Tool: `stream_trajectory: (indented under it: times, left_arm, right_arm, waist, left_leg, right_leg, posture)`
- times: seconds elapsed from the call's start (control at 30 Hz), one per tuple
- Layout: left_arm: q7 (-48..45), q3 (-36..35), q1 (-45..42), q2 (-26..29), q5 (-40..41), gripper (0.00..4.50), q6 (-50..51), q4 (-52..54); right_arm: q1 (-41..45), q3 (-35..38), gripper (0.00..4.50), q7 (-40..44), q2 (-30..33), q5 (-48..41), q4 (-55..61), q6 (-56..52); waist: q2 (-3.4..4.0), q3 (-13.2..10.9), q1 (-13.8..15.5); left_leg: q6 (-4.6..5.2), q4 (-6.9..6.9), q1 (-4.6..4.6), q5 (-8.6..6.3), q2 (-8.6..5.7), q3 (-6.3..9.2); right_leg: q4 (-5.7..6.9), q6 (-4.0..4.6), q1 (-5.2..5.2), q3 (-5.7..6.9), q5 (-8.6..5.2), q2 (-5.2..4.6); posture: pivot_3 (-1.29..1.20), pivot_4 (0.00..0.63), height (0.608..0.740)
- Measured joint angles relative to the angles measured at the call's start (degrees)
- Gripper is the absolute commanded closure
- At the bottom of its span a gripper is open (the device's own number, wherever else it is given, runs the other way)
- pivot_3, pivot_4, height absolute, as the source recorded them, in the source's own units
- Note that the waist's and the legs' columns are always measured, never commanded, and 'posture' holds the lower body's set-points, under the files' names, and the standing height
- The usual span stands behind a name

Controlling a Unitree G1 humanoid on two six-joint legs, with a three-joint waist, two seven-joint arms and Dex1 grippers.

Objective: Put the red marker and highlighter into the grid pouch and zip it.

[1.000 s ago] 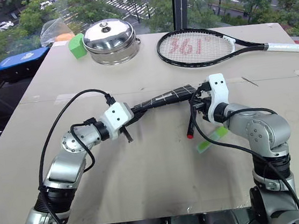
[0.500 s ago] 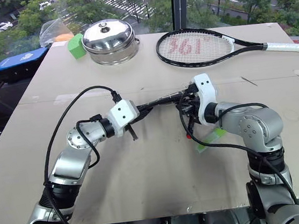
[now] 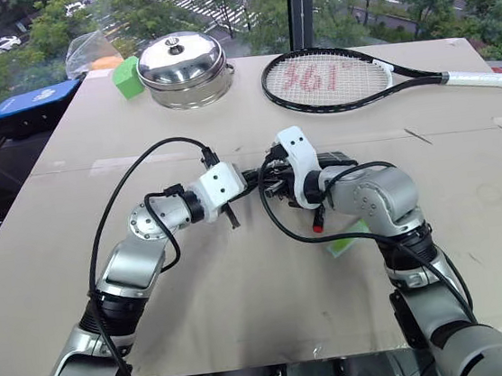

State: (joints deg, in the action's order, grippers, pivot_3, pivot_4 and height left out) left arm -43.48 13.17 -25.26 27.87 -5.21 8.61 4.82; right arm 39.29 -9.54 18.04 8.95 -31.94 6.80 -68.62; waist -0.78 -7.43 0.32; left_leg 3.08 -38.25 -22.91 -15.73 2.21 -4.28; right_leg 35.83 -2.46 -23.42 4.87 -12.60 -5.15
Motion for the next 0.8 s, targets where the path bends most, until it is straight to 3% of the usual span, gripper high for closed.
stream_trajectory:
  times: [0.13, 0.2, 0.23, 0.3, 0.4, 0.53, 0.57, 0.6, 0.8]
  left_arm:
    - [0.09, 0.21, -0.64, -0.84, -0.21, 4.5, -0.09, 0.02]
    - [-0.09, -0.27, -0.54, -2.0, 1.44, 4.5, 1.15, 0.89]
    - [-0.13, -0.25, -0.48, -2.42, 1.96, 4.5, 1.28, 1.26]
    - [-0.35, -0.28, -0.38, -2.68, 3.34, 4.5, 2.29, 2.03]
    - [-0.47, -2.01, 0.31, -1.76, 4.71, 4.5, 3.89, 2.21]
    - [-0.84, -3.23, 0.85, -1.37, 6.6, 4.5, 5.6, 2.43]
    - [-0.99, -3.52, 0.82, -1.29, 6.85, 4.5, 5.89, 2.44]
    - [-1.09, -3.59, 0.83, -1.27, 7.12, 4.5, 5.92, 2.47]
    - [-1.4, -3.68, 0.83, -1.06, 8.11, 4.5, 6.31, 2.47]
  right_arm:
    - [0.12, -3.44, 4.45, 2.92, 0.22, 2.58, -3.21, 2.82]
    - [-0.82, -4.71, 3.32, 5.12, 2.61, 3.81, -2.52, 5.74]
    - [-1.18, -4.72, 3.08, 5.5, 2.77, 3.81, -2.17, 6.02]
    - [-4.39, -4.22, 2.13, 6.47, 4.92, 2.93, 3.04, 5.8]
    - [-9.76, 0.03, 2.13, 7.42, 10.7, 0.38, 12.12, 2.34]
    - [-16.03, 9.68, 3.48, 7.06, 13.98, -5.31, 25.13, -3.32]
    - [-16.85, 11.94, 4.18, 6.54, 14.31, -6.72, 27.59, -4.4]
    - [-17.3, 13.32, 4.42, 6.2, 14.23, -7.4, 28.86, -4.96]
    - [-16.67, 22.32, 4.47, -3.28, 7.69, -8.8, 33.63, -9.36]
  waist:
    - [0.01, 0.0, -0.11]
    - [0.0, 0.0, 0.08]
    - [0.0, 0.0, 0.1]
    - [-0.01, 0.0, 0.22]
    - [0.0, 0.0, 0.35]
    - [0.0, 0.0, 0.4]
    - [-0.01, 0.0, 0.28]
    - [0.0, 0.0, 0.27]
    - [0.0, 0.0, 0.33]
  left_leg:
    - [-0.03, 0.0, -0.01, 0.02, 0.01, -0.01]
    - [0.0, -0.01, -0.01, 0.0, 0.04, 0.01]
    - [0.0, -0.02, -0.01, 0.0, 0.05, 0.0]
    - [0.0, -0.03, -0.02, 0.0, 0.07, 0.01]
    - [0.01, -0.03, -0.02, -0.01, 0.08, 0.0]
    - [0.03, -0.03, 0.0, -0.02, 0.1, 0.05]
    - [0.03, -0.03, 0.02, -0.02, 0.09, 0.03]
    - [0.03, -0.03, 0.02, -0.02, 0.09, 0.03]
    - [0.03, -0.04, 0.03, -0.02, 0.06, 0.0]
  right_leg:
    - [0.0, 0.0, 0.0, -0.01, 0.0, 0.0]
    - [-0.01, 0.0, 0.01, 0.0, 0.0, -0.02]
    - [-0.01, 0.0, 0.01, 0.0, 0.0, -0.03]
    - [-0.01, 0.0, 0.01, -0.01, 0.0, -0.03]
    - [-0.02, 0.0, 0.0, -0.01, 0.0, -0.04]
    - [-0.01, 0.0, 0.01, 0.01, 0.0, -0.04]
    - [-0.01, 0.0, 0.01, -0.02, 0.0, -0.03]
    - [-0.01, 0.0, 0.01, -0.02, 0.0, -0.03]
    - [0.01, 0.0, 0.01, -0.06, 0.0, -0.01]
  posture:
    - [0.0, 0.15, 0.74]
    - [0.0, 0.15, 0.74]
    - [0.0, 0.15, 0.74]
    - [0.0, 0.15, 0.74]
    - [0.0, 0.15, 0.74]
    - [0.0, 0.15, 0.74]
    - [0.0, 0.15, 0.74]
    - [0.0, 0.15, 0.74]
    - [0.0, 0.15, 0.74]
